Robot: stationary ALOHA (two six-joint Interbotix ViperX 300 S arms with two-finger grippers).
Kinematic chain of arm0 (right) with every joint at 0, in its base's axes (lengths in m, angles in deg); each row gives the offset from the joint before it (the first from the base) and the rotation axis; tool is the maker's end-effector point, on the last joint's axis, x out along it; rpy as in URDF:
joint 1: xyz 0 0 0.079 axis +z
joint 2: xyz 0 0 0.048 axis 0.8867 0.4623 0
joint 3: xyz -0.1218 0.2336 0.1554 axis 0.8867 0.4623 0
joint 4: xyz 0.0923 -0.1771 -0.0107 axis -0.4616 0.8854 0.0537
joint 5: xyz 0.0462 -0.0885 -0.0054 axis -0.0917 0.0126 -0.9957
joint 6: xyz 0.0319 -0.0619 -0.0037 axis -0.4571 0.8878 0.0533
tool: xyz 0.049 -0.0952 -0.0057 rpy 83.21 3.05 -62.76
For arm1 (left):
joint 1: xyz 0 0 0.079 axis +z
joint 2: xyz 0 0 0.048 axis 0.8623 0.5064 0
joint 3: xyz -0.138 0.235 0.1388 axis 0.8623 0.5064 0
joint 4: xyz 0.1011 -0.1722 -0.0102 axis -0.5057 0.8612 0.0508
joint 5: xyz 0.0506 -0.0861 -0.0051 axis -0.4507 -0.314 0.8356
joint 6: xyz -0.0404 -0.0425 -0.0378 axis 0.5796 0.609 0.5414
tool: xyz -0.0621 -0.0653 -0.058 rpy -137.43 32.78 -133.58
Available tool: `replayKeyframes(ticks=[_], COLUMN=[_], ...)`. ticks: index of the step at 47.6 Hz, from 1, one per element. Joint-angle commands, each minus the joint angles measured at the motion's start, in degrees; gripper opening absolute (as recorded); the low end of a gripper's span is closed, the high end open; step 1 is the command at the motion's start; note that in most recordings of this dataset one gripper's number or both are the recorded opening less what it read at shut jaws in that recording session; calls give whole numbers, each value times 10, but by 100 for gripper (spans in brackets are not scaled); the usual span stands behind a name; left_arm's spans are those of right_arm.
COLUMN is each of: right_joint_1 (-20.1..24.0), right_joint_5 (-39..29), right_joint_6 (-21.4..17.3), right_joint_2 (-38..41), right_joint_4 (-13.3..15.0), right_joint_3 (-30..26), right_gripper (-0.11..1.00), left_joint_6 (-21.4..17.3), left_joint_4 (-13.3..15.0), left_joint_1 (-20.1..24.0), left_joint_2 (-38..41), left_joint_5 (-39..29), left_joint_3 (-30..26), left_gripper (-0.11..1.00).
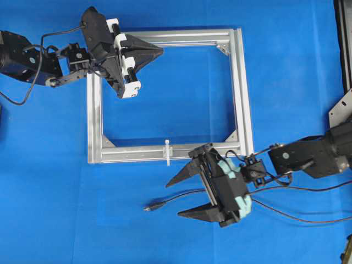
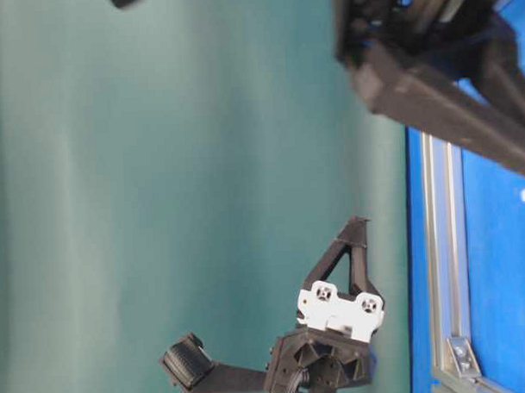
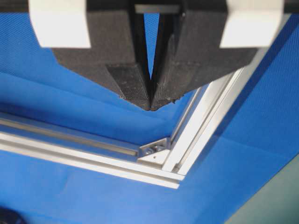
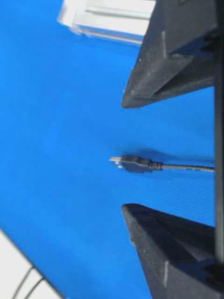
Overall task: Insert the wire through the string loop located in the center.
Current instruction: 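Open the right gripper and lower it over the black USB cable plug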
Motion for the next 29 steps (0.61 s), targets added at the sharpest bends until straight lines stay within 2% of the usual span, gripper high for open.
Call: replayKeyframes(ticks=[1, 14, 29], right_joint_1=[3, 3, 3], right_joint_5=[0, 0, 3], right_joint_6=[-4, -24, -25], right_joint_2=[10, 62, 93], right_joint_4=[-11, -26, -33], right_joint_3=[-15, -21, -33], right_gripper=[72, 72, 70], left_joint_6=[-1, -1, -1], left_joint_4=[-2, -2, -2], left_joint_1=[3, 5, 5], left_joint_2=[-16, -16, -17], left_joint_5=[3, 3, 3], left_joint_3=[-3, -3, -1], left_gripper=[0, 0, 0])
